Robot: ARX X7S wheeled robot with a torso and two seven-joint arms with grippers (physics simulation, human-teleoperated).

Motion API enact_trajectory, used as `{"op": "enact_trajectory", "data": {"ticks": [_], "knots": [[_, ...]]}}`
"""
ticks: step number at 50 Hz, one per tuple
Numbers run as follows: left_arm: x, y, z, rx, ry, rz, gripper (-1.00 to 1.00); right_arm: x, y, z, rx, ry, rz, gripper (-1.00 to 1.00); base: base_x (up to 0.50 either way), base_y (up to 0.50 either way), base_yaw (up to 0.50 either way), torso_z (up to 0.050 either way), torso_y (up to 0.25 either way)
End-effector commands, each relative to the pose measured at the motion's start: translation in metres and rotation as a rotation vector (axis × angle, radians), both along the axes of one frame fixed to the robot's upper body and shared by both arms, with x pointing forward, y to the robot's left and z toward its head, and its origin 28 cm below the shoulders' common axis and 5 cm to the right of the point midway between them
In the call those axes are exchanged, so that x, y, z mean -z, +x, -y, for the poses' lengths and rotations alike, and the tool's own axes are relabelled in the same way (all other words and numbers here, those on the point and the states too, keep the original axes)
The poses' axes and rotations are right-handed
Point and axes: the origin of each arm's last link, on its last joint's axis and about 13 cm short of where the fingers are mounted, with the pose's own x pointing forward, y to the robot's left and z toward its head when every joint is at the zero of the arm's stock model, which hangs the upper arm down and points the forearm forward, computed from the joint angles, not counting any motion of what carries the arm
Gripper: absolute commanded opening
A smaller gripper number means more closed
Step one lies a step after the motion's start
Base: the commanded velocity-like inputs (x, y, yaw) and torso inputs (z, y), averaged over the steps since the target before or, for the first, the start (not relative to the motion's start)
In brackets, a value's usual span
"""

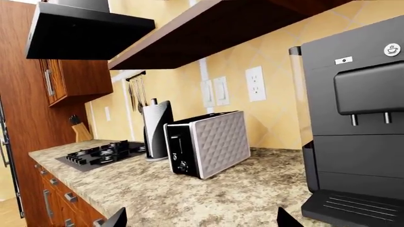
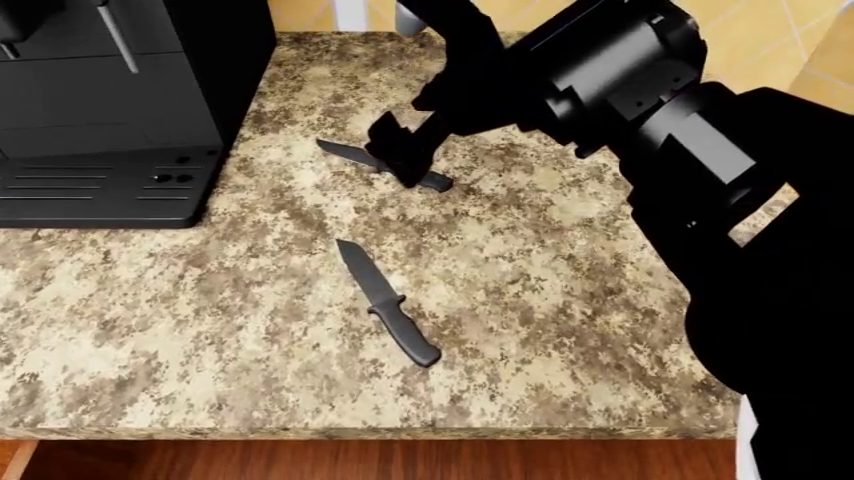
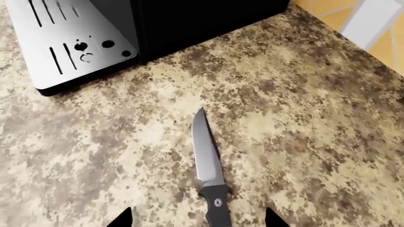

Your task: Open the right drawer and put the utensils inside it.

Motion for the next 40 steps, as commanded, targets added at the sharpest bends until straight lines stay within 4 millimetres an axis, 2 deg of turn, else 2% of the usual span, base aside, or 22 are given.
{"op": "enact_trajectory", "data": {"ticks": [1, 10, 21, 30, 40], "knots": [[0.002, 0.003, 0.001, 0.005, -0.002, -0.019, 1.0, 0.006, 0.0, 0.001, -0.025, 0.091, -0.08, 1.0, 0.0, 0.0, 0.0, 0.0, 0.0], [0.003, 0.005, 0.001, -0.005, 0.005, -0.042, 1.0, 0.009, 0.0, 0.005, -0.025, 0.144, -0.127, 1.0, 0.0, 0.0, 0.0, 0.005, -0.007], [0.005, 0.007, 0.002, 0.0, -0.005, -0.055, 1.0, 0.005, 0.001, 0.009, -0.007, 0.136, -0.105, 1.0, 0.0, 0.0, 0.0, 0.049, -0.037], [0.006, 0.008, 0.003, 0.011, -0.004, -0.053, 1.0, -0.002, 0.0, 0.009, 0.001, 0.116, -0.086, 1.0, 0.0, 0.0, 0.0, 0.0, 0.0], [0.006, 0.007, 0.003, 0.012, 0.014, -0.061, 1.0, -0.004, -0.001, 0.01, 0.003, 0.105, -0.085, 1.0, 0.0, 0.0, 0.0, 0.004, -0.234]]}}
